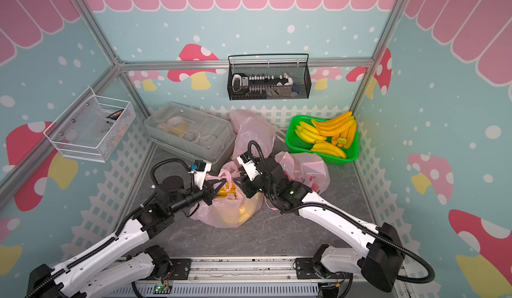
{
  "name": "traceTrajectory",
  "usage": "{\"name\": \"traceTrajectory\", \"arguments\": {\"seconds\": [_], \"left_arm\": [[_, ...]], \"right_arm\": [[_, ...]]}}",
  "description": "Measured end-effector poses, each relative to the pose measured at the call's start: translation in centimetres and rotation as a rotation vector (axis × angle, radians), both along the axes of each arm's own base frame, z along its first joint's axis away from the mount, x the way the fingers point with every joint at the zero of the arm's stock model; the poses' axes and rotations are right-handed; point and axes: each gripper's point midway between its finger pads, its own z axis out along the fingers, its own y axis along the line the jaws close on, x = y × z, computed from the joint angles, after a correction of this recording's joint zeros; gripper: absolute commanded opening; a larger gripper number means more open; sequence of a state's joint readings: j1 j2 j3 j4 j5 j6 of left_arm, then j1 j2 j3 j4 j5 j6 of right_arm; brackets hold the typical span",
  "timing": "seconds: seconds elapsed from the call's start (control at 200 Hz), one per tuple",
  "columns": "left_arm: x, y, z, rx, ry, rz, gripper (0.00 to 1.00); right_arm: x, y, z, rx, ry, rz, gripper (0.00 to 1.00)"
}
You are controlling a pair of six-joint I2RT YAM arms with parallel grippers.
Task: Place the banana into a plastic bag & tie a knot
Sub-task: Cross the plastic bag at the center of the board.
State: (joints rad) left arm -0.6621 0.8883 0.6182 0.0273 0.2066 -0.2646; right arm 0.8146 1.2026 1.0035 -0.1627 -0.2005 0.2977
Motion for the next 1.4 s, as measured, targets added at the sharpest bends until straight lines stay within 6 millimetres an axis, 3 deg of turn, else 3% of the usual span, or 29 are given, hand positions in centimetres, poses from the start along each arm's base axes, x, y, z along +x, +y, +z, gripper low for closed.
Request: {"name": "traceTrajectory", "arguments": {"seconds": [0.21,0.43,0.73,0.981,1.151,1.286,1.401], "left_arm": [[-1.0,-0.9,0.0,0.025,-0.040,-0.050,0.00],[-2.5,-1.4,0.0,0.036,-0.086,-0.099,0.00],[-3.0,-1.8,-0.1,0.041,-0.098,-0.137,0.00],[-3.7,-2.5,-0.1,0.037,-0.100,-0.187,0.00],[-3.9,-2.7,-0.2,0.038,-0.098,-0.205,0.00],[-3.9,-2.7,-0.3,0.041,-0.098,-0.201,0.03],[-3.7,-2.5,-0.3,0.043,-0.099,-0.187,0.16]], "right_arm": [[-2.7,-0.1,0.8,-0.044,-0.101,0.188,0.66],[-2.7,-0.5,-0.7,-0.160,-0.208,0.273,0.67],[-2.3,0.7,-3.1,-0.220,-0.245,0.409,0.60],[-2.3,1.8,-3.5,-0.217,-0.249,0.473,0.40],[-2.1,2.0,-4.0,-0.236,-0.239,0.488,0.02],[-2.2,2.0,-4.2,-0.244,-0.229,0.489,0.00],[-1.6,2.0,-4.1,-0.252,-0.242,0.460,0.00]]}}
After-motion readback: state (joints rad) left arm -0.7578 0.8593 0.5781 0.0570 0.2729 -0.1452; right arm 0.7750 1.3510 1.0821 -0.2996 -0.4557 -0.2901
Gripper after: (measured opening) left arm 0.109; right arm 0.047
